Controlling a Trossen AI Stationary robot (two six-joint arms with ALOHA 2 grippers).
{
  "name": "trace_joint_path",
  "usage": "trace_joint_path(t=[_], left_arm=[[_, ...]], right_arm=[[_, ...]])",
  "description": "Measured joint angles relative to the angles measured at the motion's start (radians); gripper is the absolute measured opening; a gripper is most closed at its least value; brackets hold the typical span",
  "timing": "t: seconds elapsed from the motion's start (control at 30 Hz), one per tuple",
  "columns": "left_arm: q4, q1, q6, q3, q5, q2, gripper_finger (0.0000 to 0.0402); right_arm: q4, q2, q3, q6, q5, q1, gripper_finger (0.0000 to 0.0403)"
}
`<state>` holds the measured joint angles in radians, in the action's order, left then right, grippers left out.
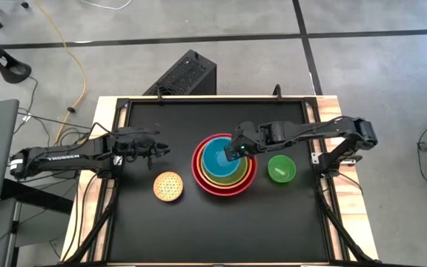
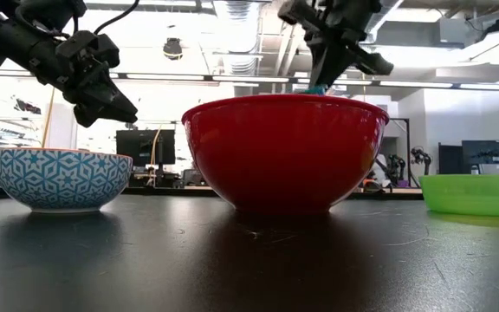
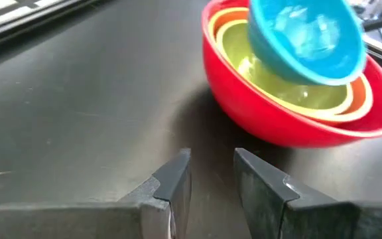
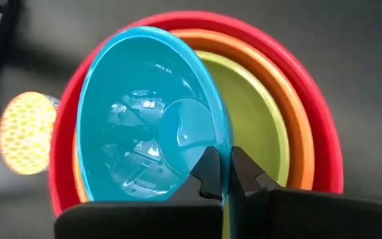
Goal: Nest bowls inside each other
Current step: Stack the blue bowl on top of the light green bowl
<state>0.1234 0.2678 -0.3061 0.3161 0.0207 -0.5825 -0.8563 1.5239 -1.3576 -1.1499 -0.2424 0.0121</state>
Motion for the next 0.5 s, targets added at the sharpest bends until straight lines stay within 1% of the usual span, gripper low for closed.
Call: trace_joint_path(t=[0.3, 0.5], left_arm=[[0.002, 0.0, -0.001, 0.0, 0.053, 0.0, 0.0103], [0.026, 0.0, -0.002, 0.0, 0.054, 0.0, 0.0103]], right_arm=[[0.026, 0.084, 0.011, -0.031, 0.016, 0.009, 0.0002], [0.021, 0.089, 0.01, -0.051, 0.016, 0.008, 0.0003]])
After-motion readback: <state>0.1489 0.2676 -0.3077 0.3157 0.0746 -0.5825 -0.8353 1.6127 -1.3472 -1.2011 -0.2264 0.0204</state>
